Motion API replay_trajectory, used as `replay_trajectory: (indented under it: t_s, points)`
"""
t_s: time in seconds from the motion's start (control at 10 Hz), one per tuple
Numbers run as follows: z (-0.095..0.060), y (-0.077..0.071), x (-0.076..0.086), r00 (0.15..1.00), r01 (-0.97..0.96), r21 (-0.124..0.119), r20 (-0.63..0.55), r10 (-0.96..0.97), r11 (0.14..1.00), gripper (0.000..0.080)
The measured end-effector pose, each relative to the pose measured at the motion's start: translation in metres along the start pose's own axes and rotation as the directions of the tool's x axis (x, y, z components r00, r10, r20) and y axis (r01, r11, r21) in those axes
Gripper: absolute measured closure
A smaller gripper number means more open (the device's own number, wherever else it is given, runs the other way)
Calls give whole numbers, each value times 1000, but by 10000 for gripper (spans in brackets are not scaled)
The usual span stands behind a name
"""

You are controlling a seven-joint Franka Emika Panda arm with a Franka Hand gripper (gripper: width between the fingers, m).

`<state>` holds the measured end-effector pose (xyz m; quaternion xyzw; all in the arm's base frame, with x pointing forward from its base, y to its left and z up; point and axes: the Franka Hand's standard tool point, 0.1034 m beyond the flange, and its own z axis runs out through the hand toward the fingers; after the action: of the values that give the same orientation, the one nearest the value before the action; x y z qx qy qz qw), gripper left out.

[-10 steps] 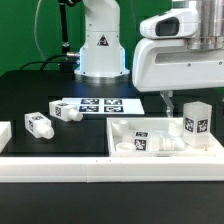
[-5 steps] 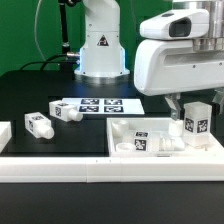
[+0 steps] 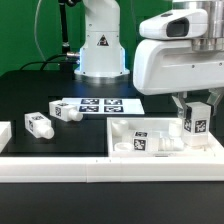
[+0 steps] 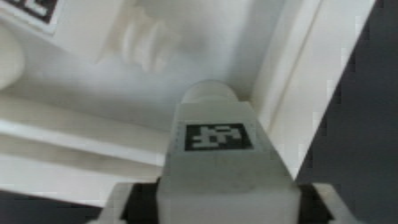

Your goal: Assemble one leg

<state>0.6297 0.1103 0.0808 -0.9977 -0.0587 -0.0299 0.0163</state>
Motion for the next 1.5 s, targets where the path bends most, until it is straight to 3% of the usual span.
replay_trajectory:
  t_s: [0.2,0.5,0.7,1.1,1.3,1.4,1.5]
  points:
    - [1,-2,0,967,-253,5,-15,253,968,513]
    - [1,0,0,834,-552,20,-7,552,834,512]
    - [2,1,-1,642,-766,37,6,766,642,512]
    - [2,0,-1,320,-947,24,23,947,319,512]
    - [2,0,-1,297,-955,24,26,954,297,512]
    - [2,0,-1,306,-952,25,25,952,306,444]
    - [2,0,-1,349,-937,26,24,937,349,308]
